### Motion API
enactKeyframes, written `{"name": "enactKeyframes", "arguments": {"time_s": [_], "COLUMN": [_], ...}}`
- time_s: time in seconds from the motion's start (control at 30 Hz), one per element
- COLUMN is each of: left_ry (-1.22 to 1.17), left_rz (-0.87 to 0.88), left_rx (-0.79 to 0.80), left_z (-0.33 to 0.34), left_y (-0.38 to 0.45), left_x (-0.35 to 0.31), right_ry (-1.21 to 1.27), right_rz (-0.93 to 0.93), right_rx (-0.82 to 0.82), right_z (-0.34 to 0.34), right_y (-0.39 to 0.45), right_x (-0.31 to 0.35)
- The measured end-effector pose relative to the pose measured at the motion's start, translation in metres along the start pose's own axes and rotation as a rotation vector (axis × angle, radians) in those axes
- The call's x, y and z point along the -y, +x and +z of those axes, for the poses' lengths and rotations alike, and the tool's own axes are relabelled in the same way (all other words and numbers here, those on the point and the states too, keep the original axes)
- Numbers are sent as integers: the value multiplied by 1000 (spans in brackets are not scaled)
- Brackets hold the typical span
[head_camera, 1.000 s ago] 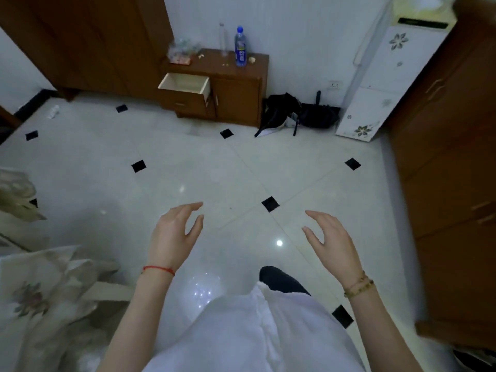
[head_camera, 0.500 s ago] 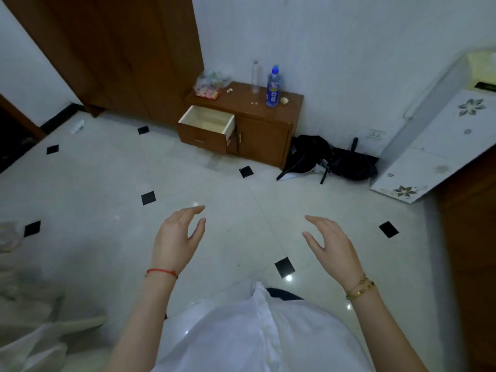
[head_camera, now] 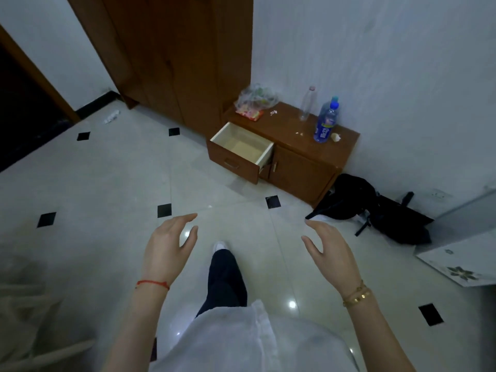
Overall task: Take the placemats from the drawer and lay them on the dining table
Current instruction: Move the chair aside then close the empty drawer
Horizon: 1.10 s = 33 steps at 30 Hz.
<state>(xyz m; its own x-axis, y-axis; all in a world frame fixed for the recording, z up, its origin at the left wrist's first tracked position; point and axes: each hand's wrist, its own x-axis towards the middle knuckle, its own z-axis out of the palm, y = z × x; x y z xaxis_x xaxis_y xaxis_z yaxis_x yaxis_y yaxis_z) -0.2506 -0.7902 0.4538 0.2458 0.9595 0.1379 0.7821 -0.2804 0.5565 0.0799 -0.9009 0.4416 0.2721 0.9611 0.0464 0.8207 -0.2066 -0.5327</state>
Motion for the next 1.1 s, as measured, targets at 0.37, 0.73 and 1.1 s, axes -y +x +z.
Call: {"name": "enactKeyframes", "arguments": {"time_s": [0.37, 0.73, 1.1], "left_ry": [30, -6, -54], "left_rz": [115, 281, 477], "left_rx": [-7, 91, 197], "left_z": [-30, -5, 64], "left_y": [271, 464, 621], "left_x": [74, 100, 113], "right_ry": [44, 73, 52], "right_rz": [-20, 77, 199], "right_rx": [-47, -69, -103], "right_z": [57, 96, 134], "right_y": [253, 404, 527], "right_x": [73, 99, 67]}}
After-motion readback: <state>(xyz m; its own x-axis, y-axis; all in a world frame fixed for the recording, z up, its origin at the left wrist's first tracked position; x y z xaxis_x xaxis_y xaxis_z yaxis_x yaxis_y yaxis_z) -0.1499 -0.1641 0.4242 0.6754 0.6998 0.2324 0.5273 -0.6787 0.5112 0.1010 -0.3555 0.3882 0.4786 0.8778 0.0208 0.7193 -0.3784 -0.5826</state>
